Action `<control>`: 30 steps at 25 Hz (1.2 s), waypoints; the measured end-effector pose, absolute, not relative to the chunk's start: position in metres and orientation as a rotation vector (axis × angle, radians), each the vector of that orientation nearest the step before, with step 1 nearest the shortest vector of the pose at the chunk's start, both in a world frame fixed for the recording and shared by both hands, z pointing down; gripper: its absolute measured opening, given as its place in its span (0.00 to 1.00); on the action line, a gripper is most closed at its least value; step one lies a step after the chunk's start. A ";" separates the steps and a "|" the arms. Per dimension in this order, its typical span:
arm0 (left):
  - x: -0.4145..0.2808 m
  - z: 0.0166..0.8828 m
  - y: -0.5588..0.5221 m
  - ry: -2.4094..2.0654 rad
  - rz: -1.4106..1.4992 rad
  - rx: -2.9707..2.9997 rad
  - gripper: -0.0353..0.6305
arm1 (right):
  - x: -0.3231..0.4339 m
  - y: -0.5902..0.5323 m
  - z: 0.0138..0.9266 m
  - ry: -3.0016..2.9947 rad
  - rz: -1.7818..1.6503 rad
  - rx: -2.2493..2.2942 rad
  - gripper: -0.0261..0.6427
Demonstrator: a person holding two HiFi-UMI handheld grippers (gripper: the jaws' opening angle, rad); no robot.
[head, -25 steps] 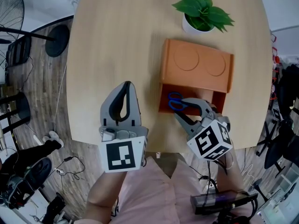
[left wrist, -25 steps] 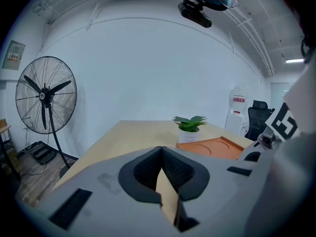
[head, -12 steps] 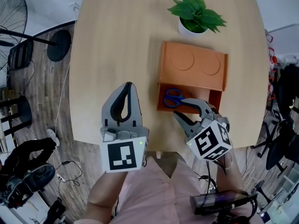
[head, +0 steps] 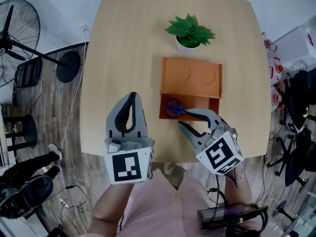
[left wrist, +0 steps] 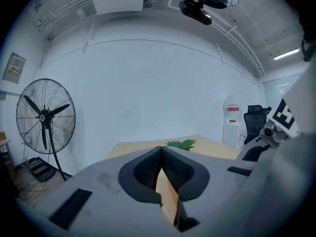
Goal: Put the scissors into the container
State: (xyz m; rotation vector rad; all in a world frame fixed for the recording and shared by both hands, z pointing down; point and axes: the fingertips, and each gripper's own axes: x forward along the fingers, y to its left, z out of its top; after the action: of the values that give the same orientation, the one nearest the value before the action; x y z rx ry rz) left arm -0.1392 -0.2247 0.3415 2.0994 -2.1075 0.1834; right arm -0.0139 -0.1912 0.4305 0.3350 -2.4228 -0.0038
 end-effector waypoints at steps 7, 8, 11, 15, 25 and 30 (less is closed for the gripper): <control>-0.117 0.271 -0.201 -2.193 0.139 2.231 0.06 | -0.007 -0.195 0.329 -2.664 -0.118 0.658 0.11; -0.112 0.261 -0.197 -2.200 0.122 2.250 0.06 | -0.004 -0.195 0.314 -2.694 -0.140 0.717 0.10; -0.093 0.232 -0.186 -2.200 0.042 2.309 0.06 | 0.003 -0.191 0.277 -2.774 -0.178 0.871 0.04; -0.074 0.211 -0.171 -2.187 0.004 2.369 0.06 | 0.019 -0.184 0.247 -2.813 -0.197 1.021 0.04; -0.044 0.200 -0.153 -2.136 0.003 2.472 0.06 | 0.053 -0.176 0.222 -2.765 -0.283 1.229 0.04; -0.041 0.195 -0.152 -2.143 -0.005 2.489 0.06 | 0.054 -0.173 0.218 -2.764 -0.300 1.245 0.04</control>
State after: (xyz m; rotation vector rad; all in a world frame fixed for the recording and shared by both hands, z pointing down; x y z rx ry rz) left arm -0.0414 -0.1519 0.1946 2.4891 -2.1431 -0.0050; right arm 0.0541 -0.1730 0.2181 1.2451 -2.7642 -0.2996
